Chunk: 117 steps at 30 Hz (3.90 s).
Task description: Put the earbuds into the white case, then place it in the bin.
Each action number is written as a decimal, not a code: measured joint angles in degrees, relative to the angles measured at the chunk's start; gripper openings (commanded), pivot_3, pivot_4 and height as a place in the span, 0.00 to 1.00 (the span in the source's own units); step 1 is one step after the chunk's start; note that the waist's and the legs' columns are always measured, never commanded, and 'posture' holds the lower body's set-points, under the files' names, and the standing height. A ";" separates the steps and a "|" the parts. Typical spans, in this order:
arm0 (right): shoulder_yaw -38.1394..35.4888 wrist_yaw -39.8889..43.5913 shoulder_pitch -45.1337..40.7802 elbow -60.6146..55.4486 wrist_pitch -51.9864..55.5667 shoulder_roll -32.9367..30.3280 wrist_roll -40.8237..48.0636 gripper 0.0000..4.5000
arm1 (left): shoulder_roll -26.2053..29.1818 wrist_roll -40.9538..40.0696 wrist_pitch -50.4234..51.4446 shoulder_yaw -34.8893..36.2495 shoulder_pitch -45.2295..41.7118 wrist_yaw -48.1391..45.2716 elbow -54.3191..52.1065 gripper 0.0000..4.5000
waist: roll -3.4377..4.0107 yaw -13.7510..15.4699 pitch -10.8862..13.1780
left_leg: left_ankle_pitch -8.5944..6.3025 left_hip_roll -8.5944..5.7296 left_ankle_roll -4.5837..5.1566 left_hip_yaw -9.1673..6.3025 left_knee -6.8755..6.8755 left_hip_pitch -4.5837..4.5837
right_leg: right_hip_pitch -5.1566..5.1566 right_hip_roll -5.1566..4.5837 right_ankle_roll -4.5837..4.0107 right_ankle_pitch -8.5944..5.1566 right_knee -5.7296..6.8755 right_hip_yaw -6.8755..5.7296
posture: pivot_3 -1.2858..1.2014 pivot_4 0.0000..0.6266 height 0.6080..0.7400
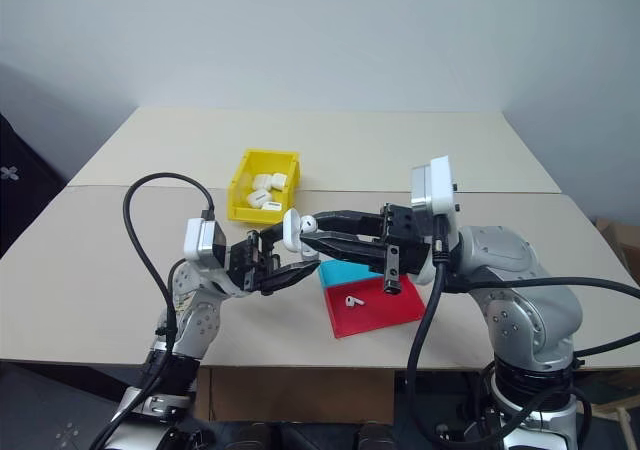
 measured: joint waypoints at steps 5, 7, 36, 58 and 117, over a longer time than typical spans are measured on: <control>2.72 -0.83 1.28 0.11 -1.60 -1.50 -0.05 0.22 | -0.13 0.04 -0.15 0.15 0.00 -0.67 0.21 0.61 | 0.00 0.10 0.00 | 0.00 0.00 0.00 0.00 0.00 -0.02 | -0.01 0.00 0.01 -0.01 -0.02 0.00 | 0.52 0.24 1.00; 3.42 -1.13 1.91 0.19 -2.64 -1.91 -0.08 0.22 | -0.11 0.08 -0.24 0.29 0.00 -0.98 0.36 0.61 | 0.00 0.09 0.00 | 0.00 0.00 0.00 0.00 0.00 -0.02 | -0.02 0.00 0.00 -0.01 -0.03 0.00 | 0.52 0.24 1.00; 6.49 -1.22 3.99 2.21 -9.42 -6.27 -2.71 0.32 | -1.36 1.79 -1.61 0.79 0.04 -2.23 1.53 0.61 | -0.01 0.17 0.01 | 0.00 0.00 0.00 0.00 0.00 -0.02 | -0.01 0.00 0.04 -0.03 -0.04 0.00 | 0.52 0.24 1.00; 7.77 -2.10 4.24 2.80 -12.73 -6.91 -4.62 0.73 | -1.94 2.57 -2.65 1.89 0.02 -1.76 3.06 0.61 | -0.02 0.20 0.01 | 0.00 0.00 0.00 0.00 0.00 -0.02 | 0.00 0.00 0.05 -0.04 -0.06 -0.01 | 0.52 0.24 1.00; 7.94 -3.73 0.07 9.58 -11.25 -9.07 -6.14 0.02 | -2.69 4.44 -6.40 1.90 -1.01 -4.31 5.85 0.61 | -0.02 0.20 0.01 | -0.01 -0.01 0.01 -0.01 -0.01 -0.07 | -0.03 0.00 0.02 -0.02 -0.10 -0.01 | 0.52 0.24 1.00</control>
